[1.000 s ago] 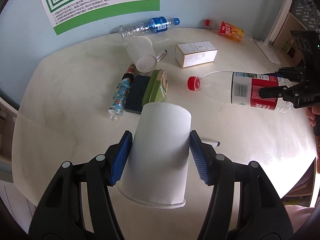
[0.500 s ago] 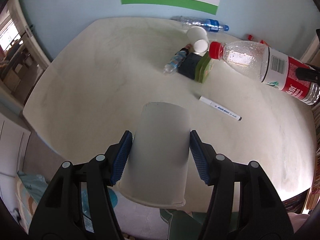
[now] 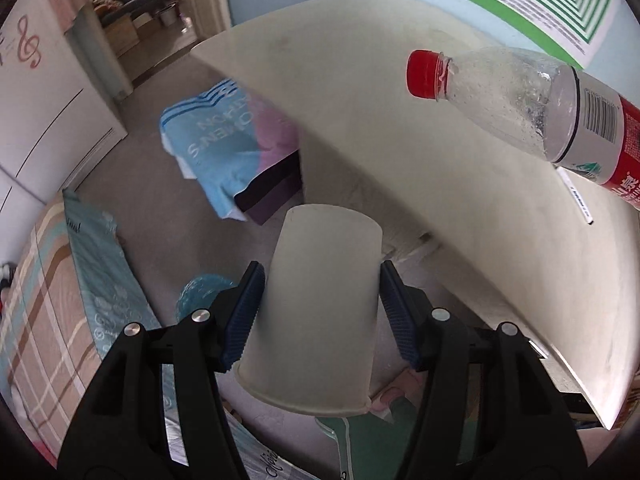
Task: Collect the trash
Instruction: 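Carry the bottle and cup with both grippers over the teal wastebasket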
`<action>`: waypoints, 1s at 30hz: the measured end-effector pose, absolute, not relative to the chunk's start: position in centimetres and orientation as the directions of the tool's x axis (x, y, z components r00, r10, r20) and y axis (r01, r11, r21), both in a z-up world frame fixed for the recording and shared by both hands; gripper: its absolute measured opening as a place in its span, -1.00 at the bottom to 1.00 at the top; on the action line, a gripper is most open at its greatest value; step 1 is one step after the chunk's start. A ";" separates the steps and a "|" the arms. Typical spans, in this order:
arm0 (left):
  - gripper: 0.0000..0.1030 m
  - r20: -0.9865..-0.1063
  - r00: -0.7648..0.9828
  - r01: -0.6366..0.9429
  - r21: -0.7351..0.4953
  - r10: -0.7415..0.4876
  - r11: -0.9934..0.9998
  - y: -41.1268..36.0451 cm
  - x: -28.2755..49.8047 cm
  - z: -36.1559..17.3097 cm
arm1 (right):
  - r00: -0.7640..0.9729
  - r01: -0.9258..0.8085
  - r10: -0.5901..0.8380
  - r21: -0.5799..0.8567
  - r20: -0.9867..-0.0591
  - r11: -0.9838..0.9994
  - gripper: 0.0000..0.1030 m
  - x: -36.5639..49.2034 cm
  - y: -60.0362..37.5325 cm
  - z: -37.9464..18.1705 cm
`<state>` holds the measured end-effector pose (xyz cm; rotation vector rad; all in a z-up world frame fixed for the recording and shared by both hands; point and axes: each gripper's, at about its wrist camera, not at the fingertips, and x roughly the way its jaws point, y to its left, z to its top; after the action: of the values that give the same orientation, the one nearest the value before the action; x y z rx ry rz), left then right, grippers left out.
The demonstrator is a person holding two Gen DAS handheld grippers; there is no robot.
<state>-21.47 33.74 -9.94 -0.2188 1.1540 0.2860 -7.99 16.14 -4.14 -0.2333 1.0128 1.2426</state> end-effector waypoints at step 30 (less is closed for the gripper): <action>0.12 -0.986 0.023 -0.738 -0.130 -0.167 0.663 64.8 -33.6 -57.7 | -0.409 -0.790 0.011 0.360 -0.913 0.497 0.20 -19.3 59.9 -58.7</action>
<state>-33.61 64.82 -57.68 -0.7844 1.5146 0.5205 -19.32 59.95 -58.67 -0.6580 1.7736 1.0364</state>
